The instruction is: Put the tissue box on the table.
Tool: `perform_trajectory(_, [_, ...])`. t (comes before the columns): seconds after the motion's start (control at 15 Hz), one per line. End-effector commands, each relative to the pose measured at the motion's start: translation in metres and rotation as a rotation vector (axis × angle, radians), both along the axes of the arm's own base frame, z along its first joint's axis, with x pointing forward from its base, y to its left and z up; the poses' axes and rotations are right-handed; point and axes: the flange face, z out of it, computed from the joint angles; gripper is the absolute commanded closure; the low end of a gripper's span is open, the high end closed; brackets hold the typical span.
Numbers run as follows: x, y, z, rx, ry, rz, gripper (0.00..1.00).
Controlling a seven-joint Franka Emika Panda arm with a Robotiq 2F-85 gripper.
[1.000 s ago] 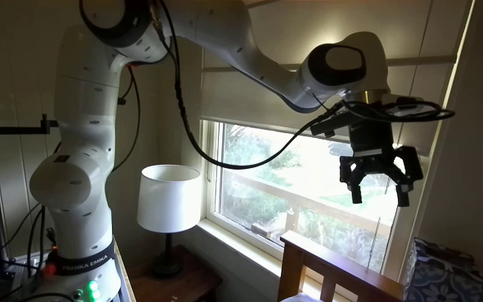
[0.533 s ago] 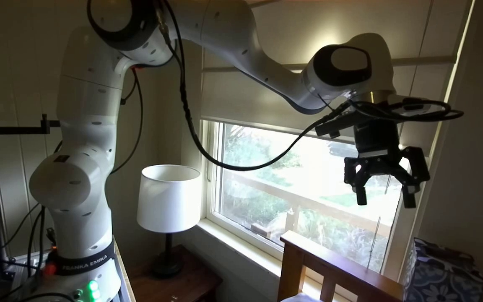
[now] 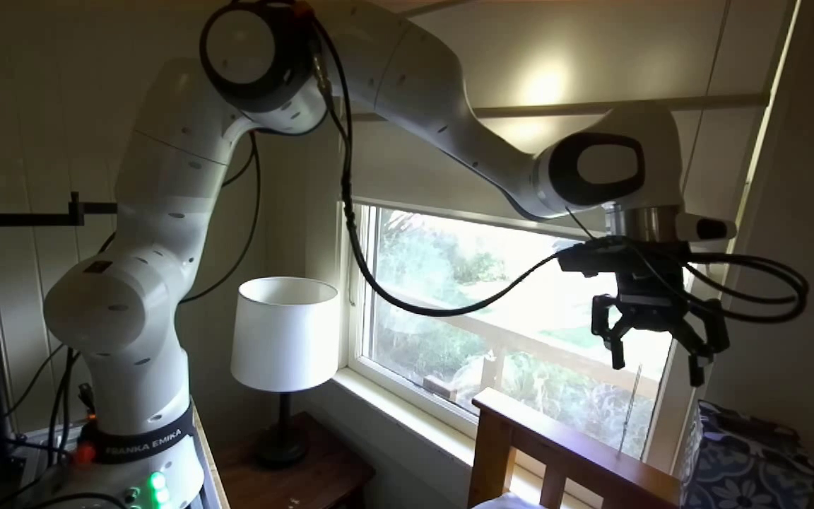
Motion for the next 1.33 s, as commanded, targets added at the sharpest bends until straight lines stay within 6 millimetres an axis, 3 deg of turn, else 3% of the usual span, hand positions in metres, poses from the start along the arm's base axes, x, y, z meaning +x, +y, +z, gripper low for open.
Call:
perform_trajectory(0.0, [0.006, -0.040, -0.010, 0.034, -0.089, 0.166, 0.00])
perform_trajectory(0.13, [0.007, -0.056, -0.016, 0.061, -0.124, 0.261, 0.00])
perform_trajectory(0.2, [0.000, -0.042, -0.017, 0.040, -0.080, 0.180, 0.00])
perform_trajectory(0.33, [-0.004, -0.050, -0.020, 0.044, -0.080, 0.184, 0.00])
perform_trajectory(0.73, [0.013, -0.059, -0.026, -0.020, -0.258, 0.259, 0.00])
perform_trajectory(1.27, [0.035, -0.059, -0.078, 0.090, -0.320, 0.337, 0.00])
